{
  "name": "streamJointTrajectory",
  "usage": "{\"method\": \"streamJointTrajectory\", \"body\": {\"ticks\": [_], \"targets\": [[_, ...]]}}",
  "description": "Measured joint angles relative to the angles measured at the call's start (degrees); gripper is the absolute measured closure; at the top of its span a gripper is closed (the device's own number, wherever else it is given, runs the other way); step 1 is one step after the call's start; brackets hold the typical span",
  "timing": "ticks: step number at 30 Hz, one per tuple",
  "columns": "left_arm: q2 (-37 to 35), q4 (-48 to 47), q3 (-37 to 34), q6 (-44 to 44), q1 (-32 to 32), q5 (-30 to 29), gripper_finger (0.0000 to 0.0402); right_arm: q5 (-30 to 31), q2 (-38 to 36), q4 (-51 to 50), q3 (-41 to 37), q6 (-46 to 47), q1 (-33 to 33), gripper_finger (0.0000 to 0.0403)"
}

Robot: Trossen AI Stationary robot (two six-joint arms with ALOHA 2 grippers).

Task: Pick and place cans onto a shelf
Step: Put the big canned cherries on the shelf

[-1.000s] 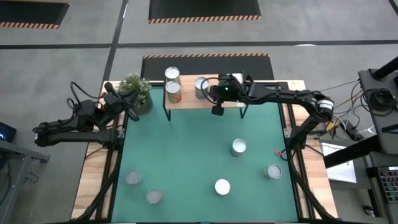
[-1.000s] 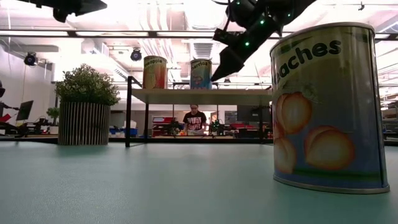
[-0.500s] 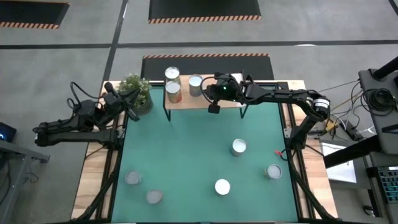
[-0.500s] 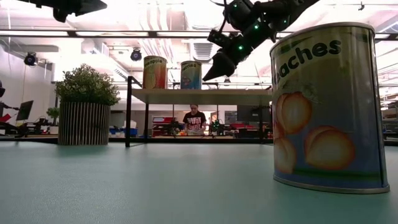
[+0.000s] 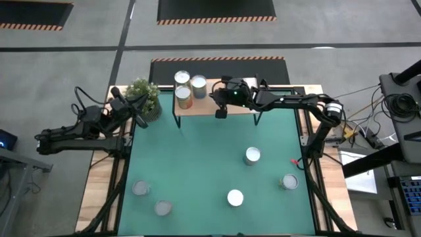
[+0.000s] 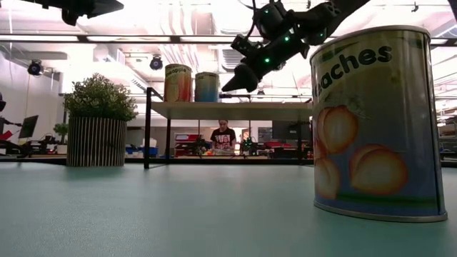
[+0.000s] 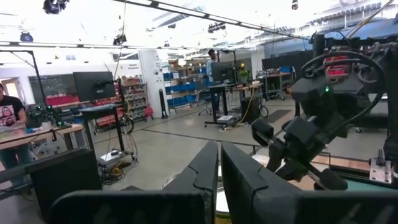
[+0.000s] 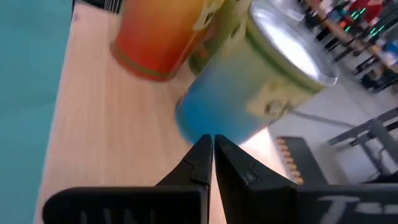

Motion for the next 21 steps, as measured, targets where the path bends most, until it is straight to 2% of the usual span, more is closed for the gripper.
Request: {"method": "streamJointTrajectory", "body": {"ticks": [8, 11, 15, 21], "targets": [[0.04, -0.01, 0.0, 0.29, 0.0, 0.0, 0.04, -0.46, -0.96, -4.38, 0.0, 3.36, 1.04, 0.0394], [0.04, 0.01, 0.0, 0.33, 0.0, 0.0, 0.04, -1.07, -0.79, -3.03, 0.0, 3.32, 1.53, 0.0394], [0.04, 0.06, 0.0, 0.34, 0.0, 0.0, 0.04, -4.95, -0.45, -0.8, 0.0, 3.39, 1.55, 0.0394], [0.04, 0.29, 0.0, 0.35, 0.0, 0.0, 0.04, -4.97, -0.41, 4.28, 0.0, 3.39, 1.54, 0.0394]]}}
